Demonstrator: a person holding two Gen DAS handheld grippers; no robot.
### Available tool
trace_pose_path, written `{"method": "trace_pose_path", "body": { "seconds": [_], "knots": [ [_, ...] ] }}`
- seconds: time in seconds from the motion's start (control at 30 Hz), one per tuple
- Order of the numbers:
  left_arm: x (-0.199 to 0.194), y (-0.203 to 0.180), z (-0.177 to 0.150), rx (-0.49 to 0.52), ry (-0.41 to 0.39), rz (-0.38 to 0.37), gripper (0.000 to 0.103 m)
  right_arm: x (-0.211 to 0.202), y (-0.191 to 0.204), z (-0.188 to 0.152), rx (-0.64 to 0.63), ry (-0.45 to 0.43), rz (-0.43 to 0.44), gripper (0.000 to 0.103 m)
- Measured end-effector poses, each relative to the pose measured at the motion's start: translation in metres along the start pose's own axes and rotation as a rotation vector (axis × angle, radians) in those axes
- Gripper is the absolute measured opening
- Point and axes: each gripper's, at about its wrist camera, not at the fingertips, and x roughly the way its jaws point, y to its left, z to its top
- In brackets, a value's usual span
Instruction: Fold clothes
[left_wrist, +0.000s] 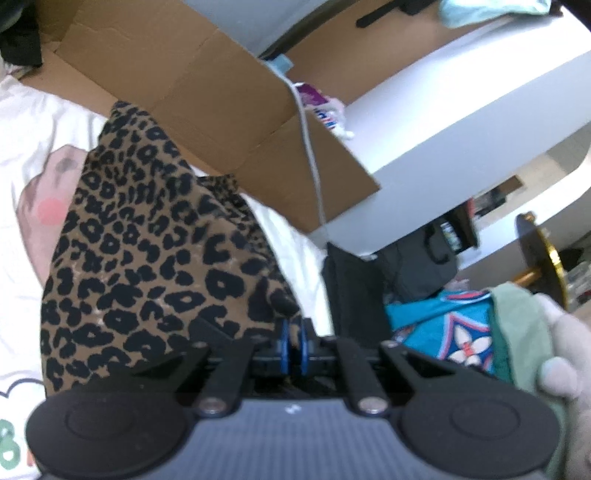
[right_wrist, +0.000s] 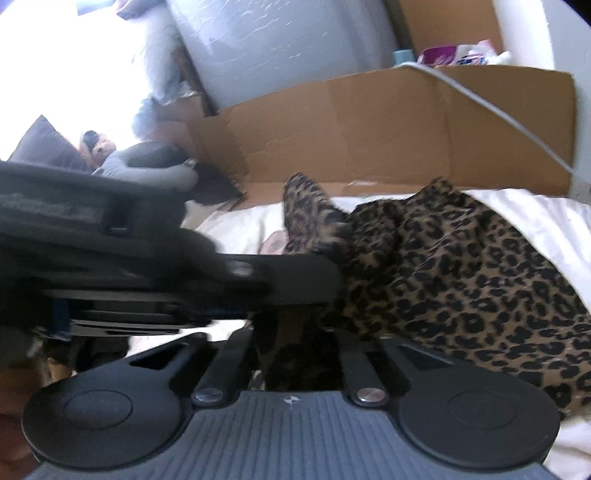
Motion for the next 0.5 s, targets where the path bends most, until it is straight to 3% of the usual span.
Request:
{"method": "trace_pose_path", "body": {
  "seconds": [0.2, 0.4, 0.5],
  "knots": [
    [-0.027, -0.006, -0.008, 0.015, -0.128, 0.014, 0.01, -0.012, -0.025, 0.004, 0.054, 0.032, -0.002, 0.001],
    [-0.027, 0.006, -0.026, 0.034, -0.089, 0.14, 0.011, -0.028, -0.05, 0.006, 0.117, -0.023, -0.016, 0.001],
    [-0.03, 0.024, -0.032, -0.004, -0.084, 0.194, 0.016, -0.034, -0.065, 0.008, 0.15, -0.031, -0.039, 0.001]
  ]
}}
